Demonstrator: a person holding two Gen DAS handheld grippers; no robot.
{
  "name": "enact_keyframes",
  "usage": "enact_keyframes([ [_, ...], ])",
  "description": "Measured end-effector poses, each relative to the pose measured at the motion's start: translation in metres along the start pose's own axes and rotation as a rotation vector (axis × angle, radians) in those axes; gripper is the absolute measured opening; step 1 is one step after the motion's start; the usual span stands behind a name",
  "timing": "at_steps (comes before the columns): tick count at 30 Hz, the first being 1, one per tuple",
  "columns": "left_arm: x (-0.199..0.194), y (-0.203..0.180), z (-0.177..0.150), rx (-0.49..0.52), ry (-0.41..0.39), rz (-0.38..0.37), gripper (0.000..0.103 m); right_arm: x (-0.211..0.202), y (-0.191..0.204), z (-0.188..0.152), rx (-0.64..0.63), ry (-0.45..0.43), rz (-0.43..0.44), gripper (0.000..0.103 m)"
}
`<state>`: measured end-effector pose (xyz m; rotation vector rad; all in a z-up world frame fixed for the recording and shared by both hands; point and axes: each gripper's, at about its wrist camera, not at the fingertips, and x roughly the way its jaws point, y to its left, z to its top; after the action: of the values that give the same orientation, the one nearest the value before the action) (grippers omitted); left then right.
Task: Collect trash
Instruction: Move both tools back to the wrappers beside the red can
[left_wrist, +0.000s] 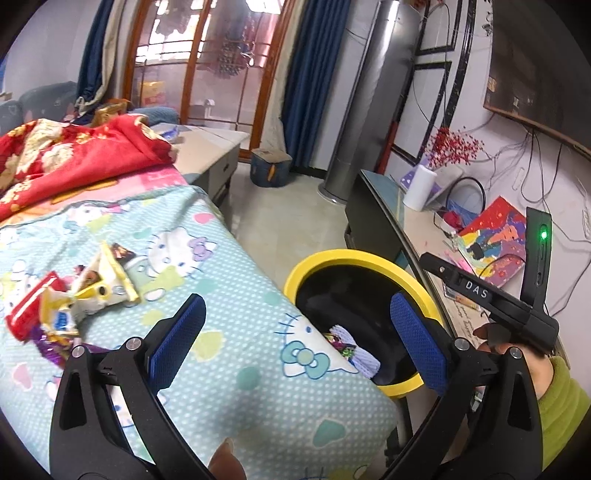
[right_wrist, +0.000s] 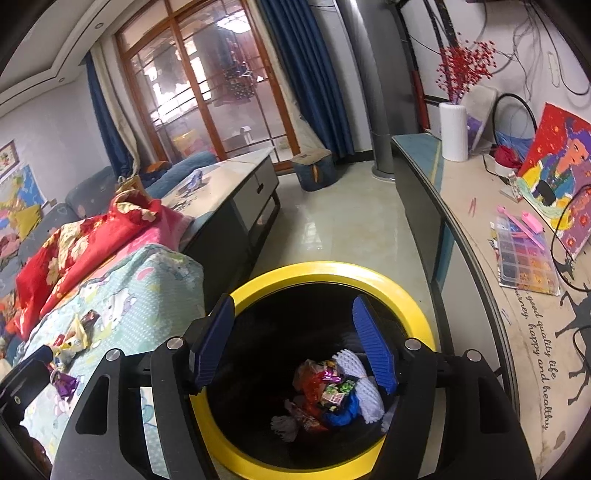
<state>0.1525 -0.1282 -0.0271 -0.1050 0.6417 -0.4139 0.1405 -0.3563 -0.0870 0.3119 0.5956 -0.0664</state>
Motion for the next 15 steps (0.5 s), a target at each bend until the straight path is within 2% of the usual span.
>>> enact_keyframes([
  [15,-0.039,0.047,0.005,-0.104,-0.088,0.087,0.092,-0.015,0.052,-0.004,-0.102,-0.001,0.086,0.065],
])
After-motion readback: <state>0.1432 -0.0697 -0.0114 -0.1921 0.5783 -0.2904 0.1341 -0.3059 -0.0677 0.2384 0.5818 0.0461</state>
